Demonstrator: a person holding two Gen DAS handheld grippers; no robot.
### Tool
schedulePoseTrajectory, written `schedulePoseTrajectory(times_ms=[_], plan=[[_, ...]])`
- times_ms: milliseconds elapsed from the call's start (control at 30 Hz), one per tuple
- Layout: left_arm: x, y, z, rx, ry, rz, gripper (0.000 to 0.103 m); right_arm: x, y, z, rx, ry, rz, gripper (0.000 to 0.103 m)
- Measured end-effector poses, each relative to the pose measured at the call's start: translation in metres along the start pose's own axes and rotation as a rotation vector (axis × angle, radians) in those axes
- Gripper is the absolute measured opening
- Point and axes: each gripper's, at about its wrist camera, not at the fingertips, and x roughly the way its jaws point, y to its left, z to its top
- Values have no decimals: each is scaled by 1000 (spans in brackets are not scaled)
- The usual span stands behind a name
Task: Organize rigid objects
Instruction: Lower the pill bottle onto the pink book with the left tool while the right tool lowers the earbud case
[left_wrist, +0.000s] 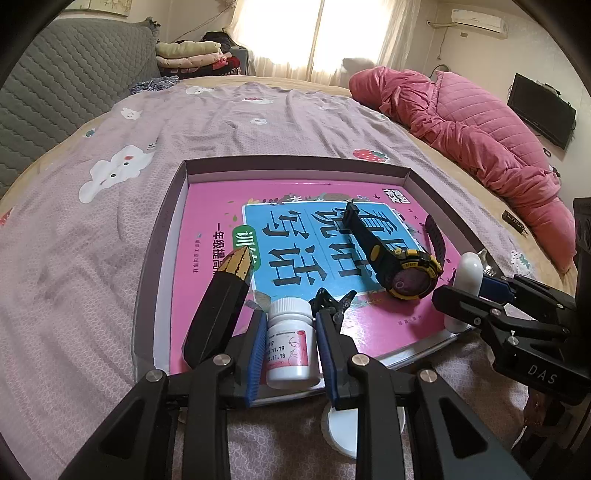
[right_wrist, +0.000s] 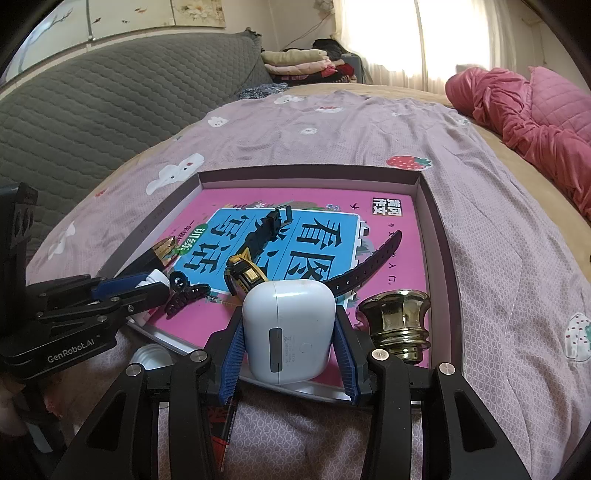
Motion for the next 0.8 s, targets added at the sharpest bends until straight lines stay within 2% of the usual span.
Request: schedulePoseTrajectory(times_ms=[800], plan=[[-3, -1, 1, -5, -11, 0, 29, 2, 1, 0, 11, 5, 19, 47]])
